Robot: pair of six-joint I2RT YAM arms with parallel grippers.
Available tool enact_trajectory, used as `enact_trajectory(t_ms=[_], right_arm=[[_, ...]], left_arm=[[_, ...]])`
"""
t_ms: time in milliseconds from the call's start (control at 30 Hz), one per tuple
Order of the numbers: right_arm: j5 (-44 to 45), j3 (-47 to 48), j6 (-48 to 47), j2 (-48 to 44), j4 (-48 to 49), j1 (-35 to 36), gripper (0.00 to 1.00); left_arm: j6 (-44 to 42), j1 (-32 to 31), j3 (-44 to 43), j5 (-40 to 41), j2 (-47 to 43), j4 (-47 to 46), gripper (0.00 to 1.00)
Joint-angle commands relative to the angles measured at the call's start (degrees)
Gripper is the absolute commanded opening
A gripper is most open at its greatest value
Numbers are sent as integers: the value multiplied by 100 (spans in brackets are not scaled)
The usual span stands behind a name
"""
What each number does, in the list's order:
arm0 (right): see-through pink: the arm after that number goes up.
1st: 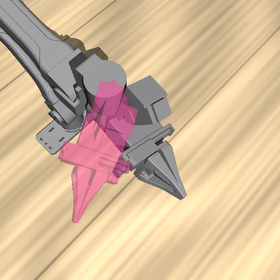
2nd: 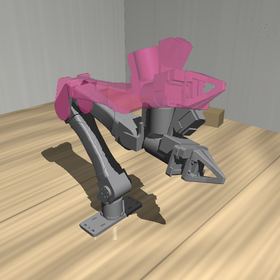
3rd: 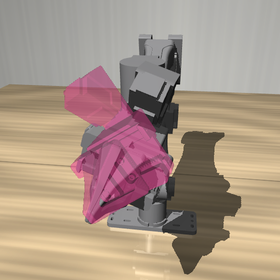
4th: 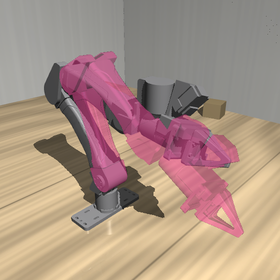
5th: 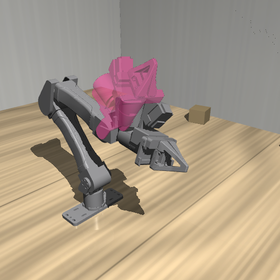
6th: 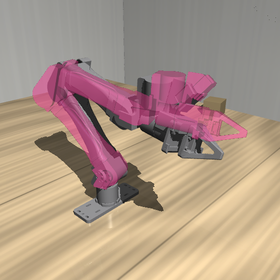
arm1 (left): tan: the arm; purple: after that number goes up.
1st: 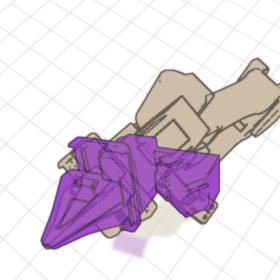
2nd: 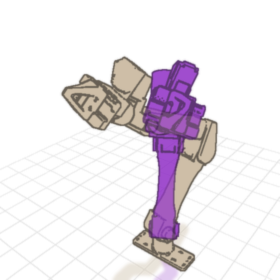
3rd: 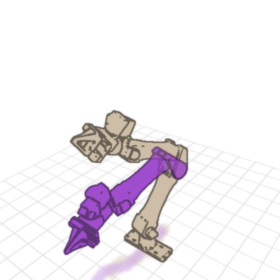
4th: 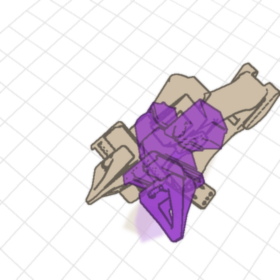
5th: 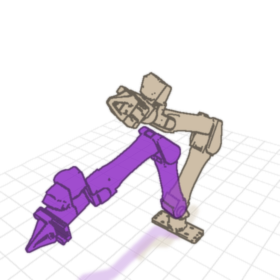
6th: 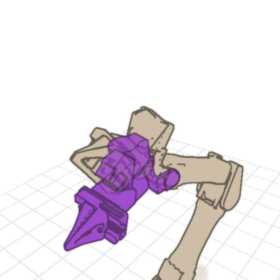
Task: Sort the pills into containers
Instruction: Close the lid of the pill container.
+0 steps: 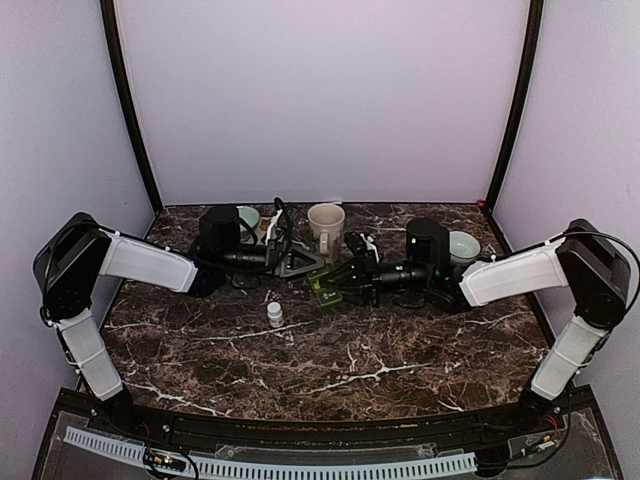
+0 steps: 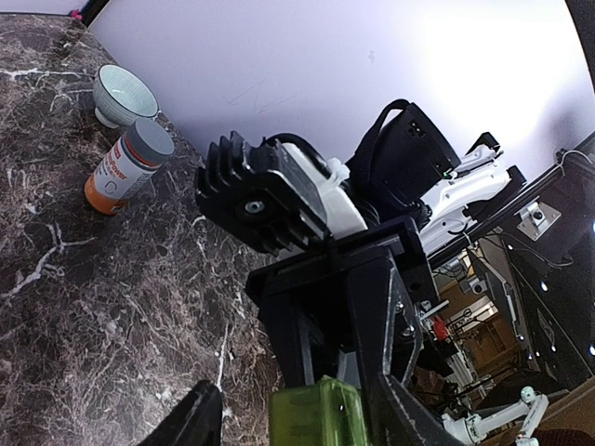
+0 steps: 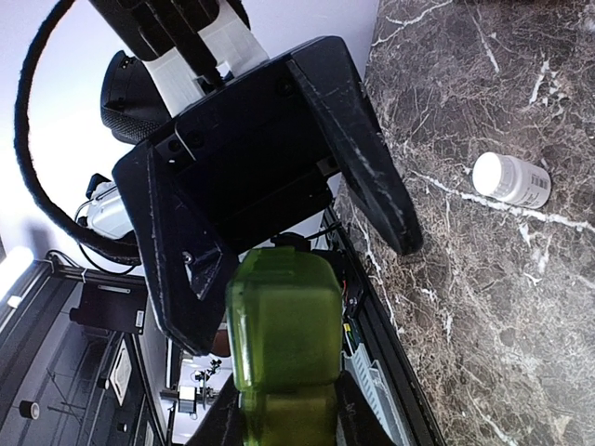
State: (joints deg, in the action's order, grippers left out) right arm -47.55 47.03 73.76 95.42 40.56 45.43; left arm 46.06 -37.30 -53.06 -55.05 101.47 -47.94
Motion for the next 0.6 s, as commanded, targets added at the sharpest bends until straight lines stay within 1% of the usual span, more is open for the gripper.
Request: enact_trajectory(t_ms=[0, 100, 233, 367, 433, 567], right_arm=[[17, 172, -133, -82, 88, 43, 9], [17, 218, -150, -51, 90, 41, 9], [24, 253, -153, -11, 107, 44, 9], [27, 297, -155, 28, 110, 42, 9], [26, 308, -156, 46, 113, 44, 9], [34, 297, -151, 60, 83, 40, 10]], left_arm=[[-68, -23, 75, -173, -94, -78, 55], [-41, -23, 88, -216, -78, -111, 51], [49, -30, 94, -284, -36, -239, 43], [129, -40, 81, -351, 10, -350, 39], [152, -49, 83, -350, 21, -385, 31], [182, -52, 70, -313, 22, -458, 5]])
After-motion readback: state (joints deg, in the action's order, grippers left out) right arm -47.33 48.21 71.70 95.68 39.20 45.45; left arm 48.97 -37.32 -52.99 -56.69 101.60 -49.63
